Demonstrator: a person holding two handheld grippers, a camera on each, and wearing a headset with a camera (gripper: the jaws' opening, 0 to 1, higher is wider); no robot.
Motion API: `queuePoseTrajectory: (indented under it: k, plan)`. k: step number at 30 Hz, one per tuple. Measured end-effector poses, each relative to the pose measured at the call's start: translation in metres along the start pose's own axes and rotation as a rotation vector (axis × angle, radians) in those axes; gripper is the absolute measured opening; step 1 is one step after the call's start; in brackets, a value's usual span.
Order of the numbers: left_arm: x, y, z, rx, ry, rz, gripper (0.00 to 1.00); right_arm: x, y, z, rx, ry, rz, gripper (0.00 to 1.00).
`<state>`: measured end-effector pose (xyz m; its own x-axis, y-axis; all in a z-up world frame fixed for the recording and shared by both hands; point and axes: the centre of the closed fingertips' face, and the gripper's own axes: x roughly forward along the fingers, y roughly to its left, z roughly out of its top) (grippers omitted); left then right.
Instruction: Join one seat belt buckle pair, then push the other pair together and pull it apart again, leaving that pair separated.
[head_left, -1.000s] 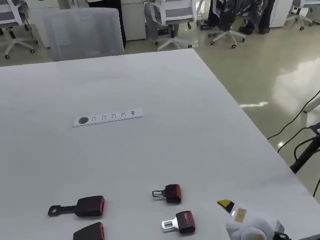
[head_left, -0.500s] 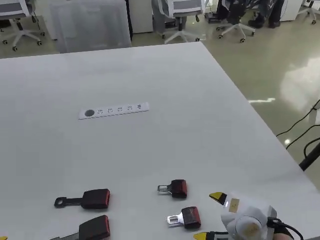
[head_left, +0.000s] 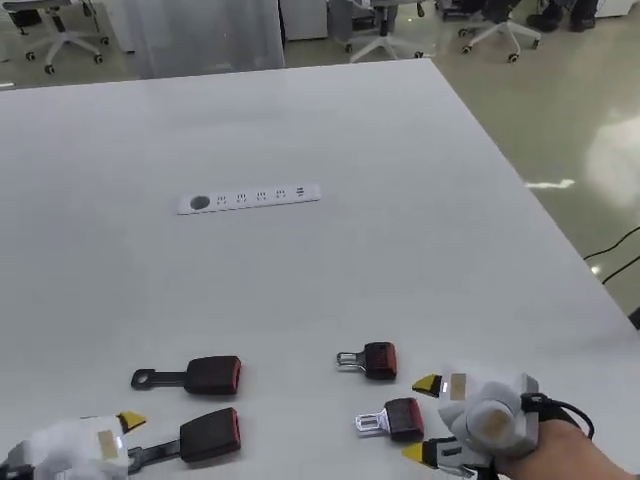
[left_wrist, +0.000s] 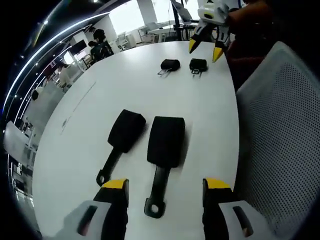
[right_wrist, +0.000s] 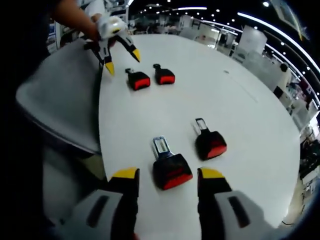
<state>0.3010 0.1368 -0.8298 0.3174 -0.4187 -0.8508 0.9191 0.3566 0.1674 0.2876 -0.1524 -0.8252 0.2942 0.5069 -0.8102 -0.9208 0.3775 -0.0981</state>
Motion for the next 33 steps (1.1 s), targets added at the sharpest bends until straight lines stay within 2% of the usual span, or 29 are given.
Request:
queuePoseTrajectory:
  k: [3,5,8,10,13,15,16,20,26,27,29,33]
  plan:
    - [0.013,0.0,0.011,0.007,0.007,-0.049,0.57,0.004,-0.009,-0.002,-0.015,0.016,0.004,0.45]
    - [0.022,-0.003,0.012,0.007,0.046,-0.091,0.59,0.006,-0.013,-0.005,-0.027,0.03,0.013,0.45]
    - [0.028,-0.009,0.024,0.052,0.049,-0.125,0.57,0.01,-0.015,-0.012,-0.039,0.06,0.033,0.44]
    - [0.035,-0.009,0.021,0.104,0.074,-0.143,0.54,0.014,-0.014,-0.017,-0.048,0.081,0.056,0.42]
    - [0.041,-0.009,0.024,0.092,0.083,-0.157,0.53,0.018,-0.011,-0.019,-0.063,0.097,0.073,0.41]
    - [0.043,-0.009,0.022,0.118,0.095,-0.166,0.5,0.019,-0.008,-0.017,-0.071,0.101,0.084,0.4]
    - [0.044,-0.01,0.026,0.119,0.082,-0.175,0.49,0.02,-0.007,-0.016,-0.077,0.102,0.088,0.39]
    - [0.045,-0.013,0.027,0.137,0.096,-0.205,0.47,0.026,-0.005,-0.017,-0.144,0.131,0.097,0.37]
    - [0.045,-0.017,0.027,0.179,0.099,-0.238,0.36,0.028,-0.005,-0.019,-0.138,0.145,0.124,0.35]
    - [0.044,-0.019,0.026,0.185,0.103,-0.25,0.36,0.028,-0.005,-0.02,-0.137,0.147,0.127,0.34]
    - [0.046,-0.017,0.026,0.161,0.098,-0.245,0.35,0.028,-0.005,-0.02,-0.124,0.146,0.135,0.34]
    - [0.047,-0.018,0.027,0.172,0.111,-0.266,0.35,0.028,-0.005,-0.02,-0.108,0.146,0.149,0.34]
